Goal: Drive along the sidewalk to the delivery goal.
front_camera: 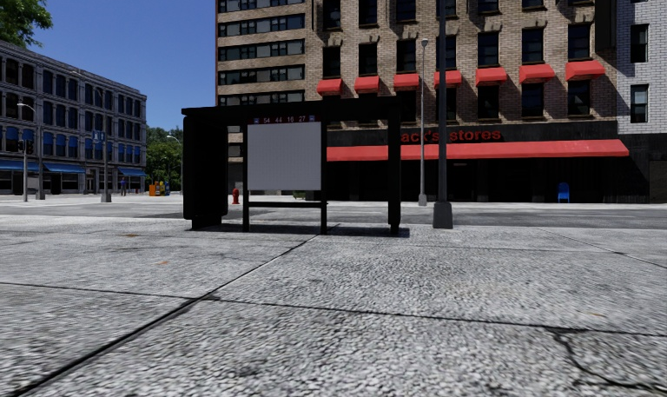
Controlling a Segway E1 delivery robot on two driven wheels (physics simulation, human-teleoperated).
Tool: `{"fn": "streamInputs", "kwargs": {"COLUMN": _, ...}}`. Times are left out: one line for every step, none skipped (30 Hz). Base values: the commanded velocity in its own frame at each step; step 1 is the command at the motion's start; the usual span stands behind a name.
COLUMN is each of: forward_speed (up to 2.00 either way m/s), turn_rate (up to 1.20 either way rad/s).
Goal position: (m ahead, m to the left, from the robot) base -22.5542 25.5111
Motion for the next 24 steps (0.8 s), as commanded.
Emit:
{"fn": "streamInputs", "kwargs": {"forward_speed": 0.00, "turn_rate": 0.00}}
{"fn": "streamInputs", "kwargs": {"forward_speed": 0.00, "turn_rate": 0.00}}
{"fn": "streamInputs", "kwargs": {"forward_speed": 0.00, "turn_rate": 0.00}}
{"fn": "streamInputs", "kwargs": {"forward_speed": 0.00, "turn_rate": 0.00}}
{"fn": "streamInputs", "kwargs": {"forward_speed": 0.00, "turn_rate": 0.00}}
{"fn": "streamInputs", "kwargs": {"forward_speed": 0.00, "turn_rate": 0.00}}
{"fn": "streamInputs", "kwargs": {"forward_speed": 0.00, "turn_rate": 0.00}}
{"fn": "streamInputs", "kwargs": {"forward_speed": 0.00, "turn_rate": 0.00}}
{"fn": "streamInputs", "kwargs": {"forward_speed": 0.00, "turn_rate": 0.00}}
{"fn": "streamInputs", "kwargs": {"forward_speed": 0.00, "turn_rate": 0.00}}
{"fn": "streamInputs", "kwargs": {"forward_speed": 0.00, "turn_rate": 0.00}}
{"fn": "streamInputs", "kwargs": {"forward_speed": 0.00, "turn_rate": 0.00}}
{"fn": "streamInputs", "kwargs": {"forward_speed": 0.00, "turn_rate": 0.00}}
{"fn": "streamInputs", "kwargs": {"forward_speed": 0.00, "turn_rate": 0.00}}
{"fn": "streamInputs", "kwargs": {"forward_speed": 0.00, "turn_rate": 0.00}}
{"fn": "streamInputs", "kwargs": {"forward_speed": 0.00, "turn_rate": 0.00}}
{"fn": "streamInputs", "kwargs": {"forward_speed": 0.00, "turn_rate": 0.00}}
{"fn": "streamInputs", "kwargs": {"forward_speed": 0.00, "turn_rate": 0.00}}
{"fn": "streamInputs", "kwargs": {"forward_speed": 0.00, "turn_rate": 0.00}}
{"fn": "streamInputs", "kwargs": {"forward_speed": 0.00, "turn_rate": 0.00}}
{"fn": "streamInputs", "kwargs": {"forward_speed": 0.00, "turn_rate": 0.00}}
{"fn": "streamInputs", "kwargs": {"forward_speed": 0.00, "turn_rate": 0.00}}
{"fn": "streamInputs", "kwargs": {"forward_speed": 0.00, "turn_rate": 0.00}}
{"fn": "streamInputs", "kwargs": {"forward_speed": 0.00, "turn_rate": 0.00}}
